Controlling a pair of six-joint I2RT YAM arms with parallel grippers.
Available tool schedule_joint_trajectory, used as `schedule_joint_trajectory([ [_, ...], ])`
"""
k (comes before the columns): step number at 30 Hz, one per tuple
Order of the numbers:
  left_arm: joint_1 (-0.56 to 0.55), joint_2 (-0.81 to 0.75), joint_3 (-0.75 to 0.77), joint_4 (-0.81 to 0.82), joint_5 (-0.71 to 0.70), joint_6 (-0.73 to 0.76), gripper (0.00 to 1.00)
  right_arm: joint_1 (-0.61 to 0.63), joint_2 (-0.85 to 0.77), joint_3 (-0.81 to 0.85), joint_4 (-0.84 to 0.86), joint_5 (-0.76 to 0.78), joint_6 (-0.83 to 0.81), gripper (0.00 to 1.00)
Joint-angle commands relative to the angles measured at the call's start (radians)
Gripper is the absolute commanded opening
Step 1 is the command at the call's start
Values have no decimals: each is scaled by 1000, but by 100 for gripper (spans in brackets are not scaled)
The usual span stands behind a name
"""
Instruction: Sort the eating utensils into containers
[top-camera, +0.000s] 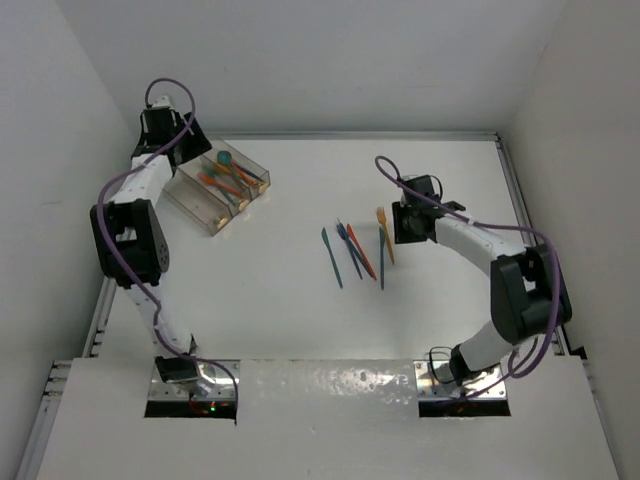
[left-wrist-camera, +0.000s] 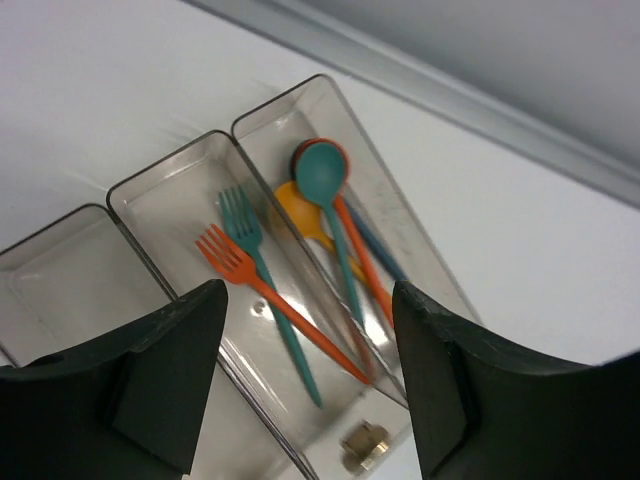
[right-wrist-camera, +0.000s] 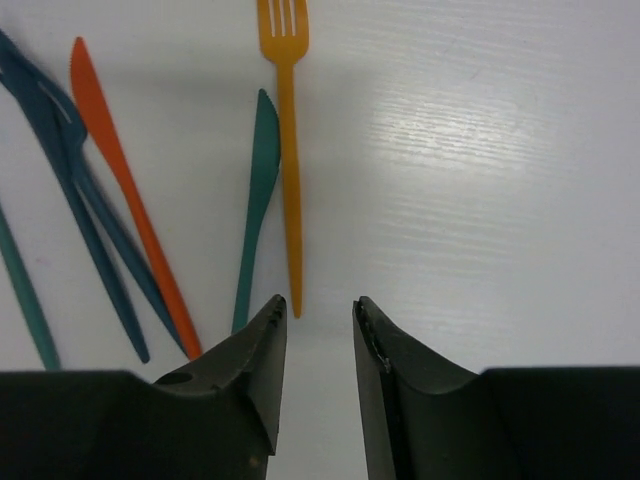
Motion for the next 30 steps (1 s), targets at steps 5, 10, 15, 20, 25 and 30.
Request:
schedule_joint_trajectory([
  [5, -119, -306, -123, -33, -19, -120, 65, -13, 157, 99, 55, -1, -51, 30],
  [10, -257, -414, -229, -60, 4, -158, 66, -13, 246, 150, 57, -28, -54, 31],
  [15, -334, -512, -341, -67, 36, -178, 66, -12, 332, 193, 60, -39, -56, 32],
  [20, -374, -569, -401, -100, 45, -177, 66, -12, 381, 236, 57, -61, -54, 33],
  [25, -386, -604, -454, -100, 60, -188, 66, -12, 427, 253, 57, -22, -62, 28],
  [30, -425, -615, -465, -96, 79, -186, 66, -15, 440, 284, 29, -19, -82, 6],
])
